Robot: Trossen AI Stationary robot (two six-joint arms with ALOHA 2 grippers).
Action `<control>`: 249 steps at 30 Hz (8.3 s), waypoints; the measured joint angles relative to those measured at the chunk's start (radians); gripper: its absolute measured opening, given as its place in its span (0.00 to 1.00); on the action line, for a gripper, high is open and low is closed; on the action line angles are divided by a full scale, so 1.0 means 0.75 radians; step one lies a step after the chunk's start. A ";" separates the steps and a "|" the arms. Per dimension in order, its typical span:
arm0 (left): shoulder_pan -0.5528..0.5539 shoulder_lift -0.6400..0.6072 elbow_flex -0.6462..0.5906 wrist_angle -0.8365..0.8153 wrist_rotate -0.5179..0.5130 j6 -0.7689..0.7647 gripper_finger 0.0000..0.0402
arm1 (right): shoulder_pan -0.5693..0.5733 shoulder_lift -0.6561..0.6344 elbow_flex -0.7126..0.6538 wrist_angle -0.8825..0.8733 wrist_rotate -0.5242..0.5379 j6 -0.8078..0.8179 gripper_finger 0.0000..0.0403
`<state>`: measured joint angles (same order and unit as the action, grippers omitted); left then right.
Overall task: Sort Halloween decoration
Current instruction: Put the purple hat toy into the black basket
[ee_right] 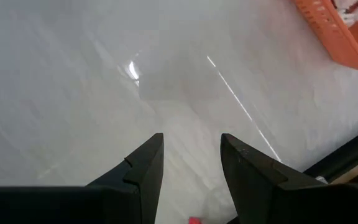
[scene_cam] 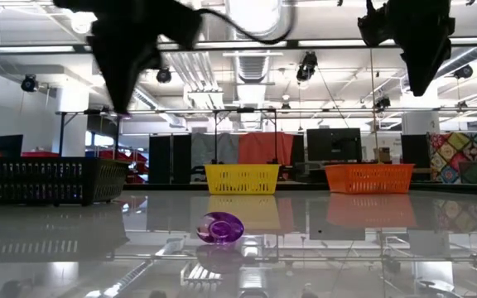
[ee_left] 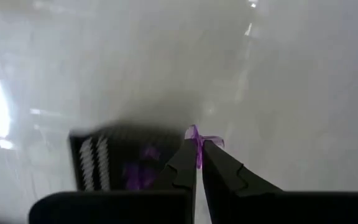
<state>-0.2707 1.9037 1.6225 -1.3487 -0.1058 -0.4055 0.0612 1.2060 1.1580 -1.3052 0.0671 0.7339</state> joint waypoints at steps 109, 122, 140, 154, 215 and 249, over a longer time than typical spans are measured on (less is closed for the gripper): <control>0.186 -0.747 -0.917 0.517 0.027 -0.173 0.30 | 1.142 0.681 -0.025 0.481 -0.228 0.830 0.37; 0.186 -0.747 -0.916 0.516 0.028 -0.181 0.30 | 1.143 0.681 -0.061 0.546 -0.239 0.810 0.36; 0.186 -0.747 -0.916 0.517 0.040 -0.181 0.30 | 1.143 0.679 -0.107 0.543 -0.308 0.891 0.34; 0.186 -0.747 -0.916 0.516 0.096 -0.195 0.30 | 1.142 0.673 -0.148 0.575 -0.345 0.907 0.07; 0.189 -1.210 -0.917 0.550 -0.306 0.084 0.30 | 0.229 0.482 -0.043 1.512 0.162 0.520 0.02; 0.193 -1.310 -0.918 0.561 -0.406 0.104 0.30 | -0.119 1.284 0.850 1.693 -0.354 0.045 0.02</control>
<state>-0.1261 0.9211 0.9337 -0.9283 -0.4107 -0.3278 -0.0277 2.1687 1.7953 -0.0355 -0.1985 0.7678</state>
